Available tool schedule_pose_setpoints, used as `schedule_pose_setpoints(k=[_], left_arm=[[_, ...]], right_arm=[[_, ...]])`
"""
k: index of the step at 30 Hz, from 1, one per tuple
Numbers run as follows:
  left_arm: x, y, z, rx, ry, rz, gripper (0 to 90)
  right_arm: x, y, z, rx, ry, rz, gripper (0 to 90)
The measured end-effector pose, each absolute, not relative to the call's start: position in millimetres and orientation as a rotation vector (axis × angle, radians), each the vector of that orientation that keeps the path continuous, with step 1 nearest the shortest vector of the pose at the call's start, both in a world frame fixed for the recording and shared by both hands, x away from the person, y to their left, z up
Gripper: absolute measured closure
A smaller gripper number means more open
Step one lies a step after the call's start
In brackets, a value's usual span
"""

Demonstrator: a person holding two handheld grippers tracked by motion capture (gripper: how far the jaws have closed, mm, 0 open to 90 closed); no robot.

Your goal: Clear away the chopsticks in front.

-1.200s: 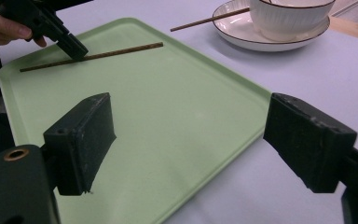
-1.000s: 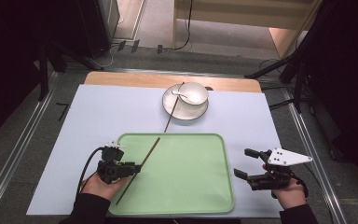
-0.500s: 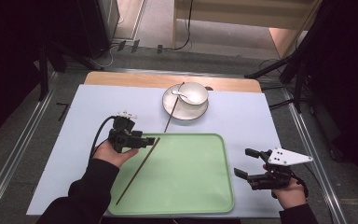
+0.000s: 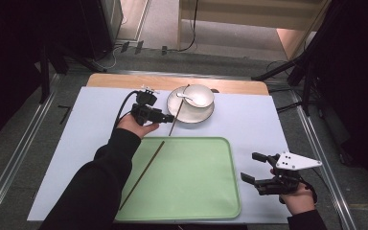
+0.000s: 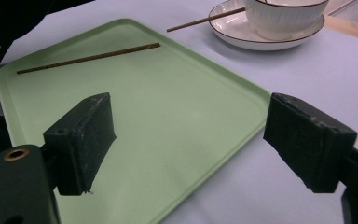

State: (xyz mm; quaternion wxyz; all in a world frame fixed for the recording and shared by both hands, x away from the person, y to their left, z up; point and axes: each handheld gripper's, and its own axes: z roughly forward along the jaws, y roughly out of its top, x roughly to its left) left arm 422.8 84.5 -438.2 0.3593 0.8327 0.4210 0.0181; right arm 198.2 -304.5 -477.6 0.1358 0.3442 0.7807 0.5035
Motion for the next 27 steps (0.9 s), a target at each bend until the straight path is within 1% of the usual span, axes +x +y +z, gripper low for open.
schedule_pose_setpoints(k=[5,8,10,12,16,21,27], left_arm=[[442,69,-441,2.164,1.094,0.064,39.5],[455,61,-446,2.177,1.109,0.057,40.1],[462,58,-453,2.188,1.119,0.073,41.2],[469,54,-458,2.194,1.155,0.049,42.4],[476,43,-465,2.216,1.164,0.081,45.5],[483,40,-477,2.193,1.217,0.058,53.8],[488,39,-488,2.179,1.246,0.067,62.3]], right_arm=[[198,-305,-477,0.993,2.257,1.465,16.7],[198,-306,-477,0.998,2.254,1.467,16.7],[198,-306,-477,0.999,2.253,1.471,16.7],[198,-306,-477,0.993,2.256,1.475,16.8],[197,-307,-477,0.994,2.255,1.478,16.8],[197,-311,-479,0.999,2.247,1.481,16.8],[197,-311,-479,1.001,2.245,1.488,17.0]])
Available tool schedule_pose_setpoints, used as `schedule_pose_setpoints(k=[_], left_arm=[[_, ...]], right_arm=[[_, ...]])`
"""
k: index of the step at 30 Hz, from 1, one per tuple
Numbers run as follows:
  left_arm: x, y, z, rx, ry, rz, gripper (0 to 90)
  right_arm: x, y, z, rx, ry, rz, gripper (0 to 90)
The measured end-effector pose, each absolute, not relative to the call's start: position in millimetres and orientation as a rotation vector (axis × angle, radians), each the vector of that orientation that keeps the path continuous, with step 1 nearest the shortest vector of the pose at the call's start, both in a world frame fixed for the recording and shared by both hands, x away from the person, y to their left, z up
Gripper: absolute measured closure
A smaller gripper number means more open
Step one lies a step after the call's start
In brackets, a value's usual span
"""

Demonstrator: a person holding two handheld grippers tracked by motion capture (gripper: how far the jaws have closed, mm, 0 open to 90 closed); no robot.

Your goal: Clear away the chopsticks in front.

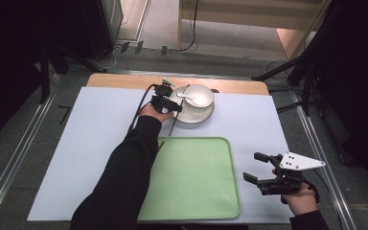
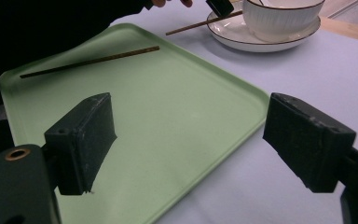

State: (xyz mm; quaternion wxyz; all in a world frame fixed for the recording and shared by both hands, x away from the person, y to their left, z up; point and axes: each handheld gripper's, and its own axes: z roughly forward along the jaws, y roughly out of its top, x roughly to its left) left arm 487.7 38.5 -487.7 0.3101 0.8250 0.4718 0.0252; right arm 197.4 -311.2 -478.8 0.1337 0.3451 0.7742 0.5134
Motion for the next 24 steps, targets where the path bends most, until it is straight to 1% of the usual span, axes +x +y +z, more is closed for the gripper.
schedule_pose_setpoints(k=[2,3,4,8,11,17,24], left_arm=[[489,38,-491,2.174,1.248,0.039,66.3],[489,38,-492,2.175,1.259,0.022,69.8],[490,37,-493,2.179,1.268,0.022,70.3],[490,36,-494,2.18,1.309,0.03,81.2],[491,37,-494,2.17,1.331,0.048,84.8],[493,40,-491,2.121,1.358,0.041,85.4],[493,51,-481,2.101,1.369,0.043,85.5]], right_arm=[[197,-311,-479,0.998,2.249,1.485,17.1],[197,-310,-479,0.996,2.25,1.482,17.1],[198,-310,-479,0.995,2.252,1.482,17.0],[198,-311,-479,1.001,2.249,1.487,17.1],[197,-311,-479,0.997,2.25,1.486,17.1],[197,-310,-479,0.992,2.259,1.485,17.0],[198,-309,-479,0.992,2.258,1.482,17.0]])
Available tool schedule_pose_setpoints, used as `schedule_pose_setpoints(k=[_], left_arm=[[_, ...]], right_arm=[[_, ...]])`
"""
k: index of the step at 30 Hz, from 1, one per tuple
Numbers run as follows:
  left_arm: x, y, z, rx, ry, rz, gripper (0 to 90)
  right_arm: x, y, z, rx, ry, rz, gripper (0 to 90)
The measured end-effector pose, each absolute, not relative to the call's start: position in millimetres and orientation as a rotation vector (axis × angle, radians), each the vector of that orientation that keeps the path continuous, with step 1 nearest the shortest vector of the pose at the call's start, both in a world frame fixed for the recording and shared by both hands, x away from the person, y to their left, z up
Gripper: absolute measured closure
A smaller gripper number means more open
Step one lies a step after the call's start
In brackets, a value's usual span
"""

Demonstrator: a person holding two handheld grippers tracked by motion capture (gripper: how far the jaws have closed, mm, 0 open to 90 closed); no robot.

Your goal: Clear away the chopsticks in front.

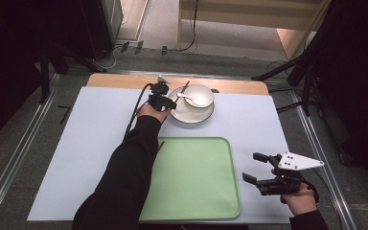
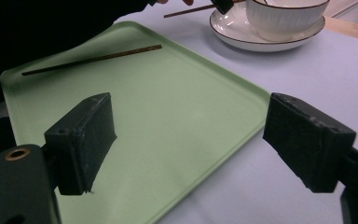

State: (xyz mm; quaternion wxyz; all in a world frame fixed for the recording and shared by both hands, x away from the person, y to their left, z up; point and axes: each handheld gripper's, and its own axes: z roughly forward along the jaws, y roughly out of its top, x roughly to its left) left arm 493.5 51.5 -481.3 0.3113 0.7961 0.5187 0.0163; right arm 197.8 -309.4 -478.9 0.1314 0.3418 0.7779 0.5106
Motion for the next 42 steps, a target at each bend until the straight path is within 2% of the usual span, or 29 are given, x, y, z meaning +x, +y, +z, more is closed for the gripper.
schedule_pose_setpoints(k=[12,22,33,42], left_arm=[[488,77,-460,2.113,1.396,0.029,85.6],[468,109,-447,2.099,1.385,0.024,85.6],[425,130,-431,2.108,1.313,0.043,85.5],[378,140,-436,2.149,1.248,0.072,85.4]], right_arm=[[197,-308,-479,0.99,2.268,1.478,17.0],[198,-309,-480,0.996,2.266,1.493,17.0],[198,-308,-481,1.0,2.267,1.479,16.9],[197,-306,-479,1.005,2.266,1.469,16.9]])
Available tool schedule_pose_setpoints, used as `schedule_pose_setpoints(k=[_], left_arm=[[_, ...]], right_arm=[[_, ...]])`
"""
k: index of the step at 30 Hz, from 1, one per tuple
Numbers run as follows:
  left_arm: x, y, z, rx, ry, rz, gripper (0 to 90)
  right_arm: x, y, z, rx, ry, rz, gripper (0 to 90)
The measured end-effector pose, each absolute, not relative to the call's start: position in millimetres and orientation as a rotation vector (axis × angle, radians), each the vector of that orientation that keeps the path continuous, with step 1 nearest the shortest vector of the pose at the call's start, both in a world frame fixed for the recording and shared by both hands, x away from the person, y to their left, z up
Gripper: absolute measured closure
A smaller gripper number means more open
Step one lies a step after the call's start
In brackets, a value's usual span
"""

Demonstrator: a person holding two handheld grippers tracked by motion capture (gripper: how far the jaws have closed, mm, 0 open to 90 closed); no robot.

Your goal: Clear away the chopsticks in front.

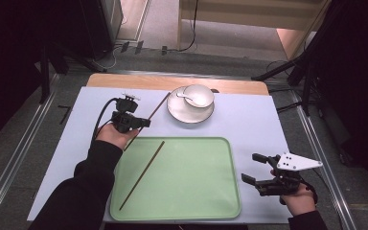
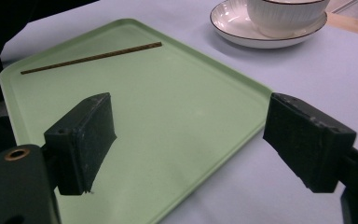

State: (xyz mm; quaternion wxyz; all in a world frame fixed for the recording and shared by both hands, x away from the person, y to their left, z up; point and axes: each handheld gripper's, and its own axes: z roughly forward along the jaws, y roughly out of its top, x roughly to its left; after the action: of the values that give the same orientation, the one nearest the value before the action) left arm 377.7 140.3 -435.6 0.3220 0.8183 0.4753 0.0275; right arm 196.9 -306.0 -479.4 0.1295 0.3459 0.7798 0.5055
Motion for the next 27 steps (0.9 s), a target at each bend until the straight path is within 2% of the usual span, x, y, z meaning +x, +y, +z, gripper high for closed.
schedule_pose_setpoints(k=[11,21,27], left_arm=[[322,153,-446,2.104,1.248,0.069,85.4],[277,148,-462,2.1,1.26,0.056,85.3],[259,148,-474,2.108,1.293,0.002,85.3]], right_arm=[[199,-305,-479,1.011,2.262,1.46,16.9],[199,-303,-479,1.004,2.261,1.469,16.9],[200,-302,-479,0.996,2.262,1.47,16.9]])
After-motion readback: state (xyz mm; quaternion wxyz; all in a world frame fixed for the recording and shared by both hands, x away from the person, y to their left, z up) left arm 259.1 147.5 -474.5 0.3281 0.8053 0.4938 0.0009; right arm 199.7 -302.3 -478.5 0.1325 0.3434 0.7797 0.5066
